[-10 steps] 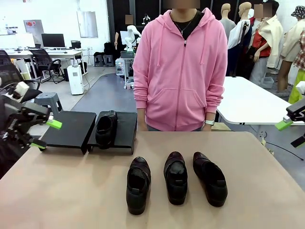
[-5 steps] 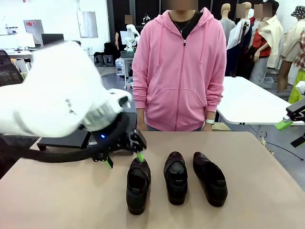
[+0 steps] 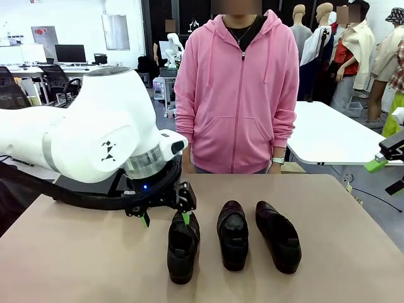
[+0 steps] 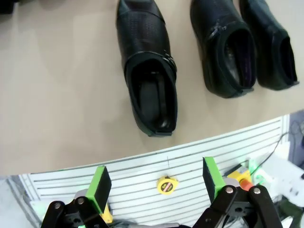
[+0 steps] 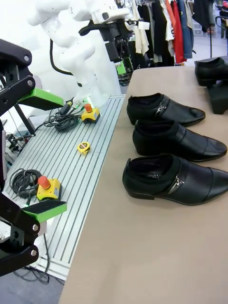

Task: Organize the shoes by placing them on the stand.
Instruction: Place the Shoe from the middle of the table onto the Shoes Stand.

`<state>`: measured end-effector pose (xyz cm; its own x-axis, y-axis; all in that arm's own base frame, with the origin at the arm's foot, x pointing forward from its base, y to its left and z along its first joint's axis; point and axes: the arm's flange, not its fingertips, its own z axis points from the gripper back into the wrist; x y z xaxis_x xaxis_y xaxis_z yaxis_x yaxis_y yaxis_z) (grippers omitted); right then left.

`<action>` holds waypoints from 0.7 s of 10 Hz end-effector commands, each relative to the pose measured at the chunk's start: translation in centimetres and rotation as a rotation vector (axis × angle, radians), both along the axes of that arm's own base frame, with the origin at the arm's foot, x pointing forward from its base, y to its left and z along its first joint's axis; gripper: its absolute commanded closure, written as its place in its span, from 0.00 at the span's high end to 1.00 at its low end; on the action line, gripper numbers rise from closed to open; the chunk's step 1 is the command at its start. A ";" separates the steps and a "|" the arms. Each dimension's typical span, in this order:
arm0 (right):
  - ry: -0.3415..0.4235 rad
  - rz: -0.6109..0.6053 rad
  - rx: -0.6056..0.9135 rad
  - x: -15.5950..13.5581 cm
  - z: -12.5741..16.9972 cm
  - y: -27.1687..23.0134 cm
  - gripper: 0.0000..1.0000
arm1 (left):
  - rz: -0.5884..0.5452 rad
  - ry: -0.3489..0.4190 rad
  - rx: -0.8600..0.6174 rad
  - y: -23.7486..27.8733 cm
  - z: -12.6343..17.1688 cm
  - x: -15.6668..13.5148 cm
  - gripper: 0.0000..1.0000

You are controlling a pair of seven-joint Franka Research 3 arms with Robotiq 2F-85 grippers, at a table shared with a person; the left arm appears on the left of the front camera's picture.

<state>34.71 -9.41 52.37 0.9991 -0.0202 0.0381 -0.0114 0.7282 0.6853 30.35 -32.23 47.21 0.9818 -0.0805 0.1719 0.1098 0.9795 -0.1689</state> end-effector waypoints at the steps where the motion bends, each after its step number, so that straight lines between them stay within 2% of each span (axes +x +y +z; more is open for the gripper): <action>1: 0.014 -0.019 0.009 -0.1 0.3 0.2 1.00 | -0.039 0.043 0.035 -0.9 -2.8 2.4 1.00; 4: 0.014 -0.019 0.009 -0.1 0.3 0.2 1.00 | -0.008 0.087 0.117 -2.0 -8.0 5.6 1.00; 7: 0.014 -0.019 0.009 -0.1 0.3 0.2 1.00 | 0.080 0.048 0.096 -2.3 -11.0 7.9 1.00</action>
<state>34.71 -9.42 52.37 0.9991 -0.0205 0.0378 -0.0110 0.7282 0.6852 37.52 -33.24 36.34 0.9948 -0.0669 0.0765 0.0725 0.9948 -0.0720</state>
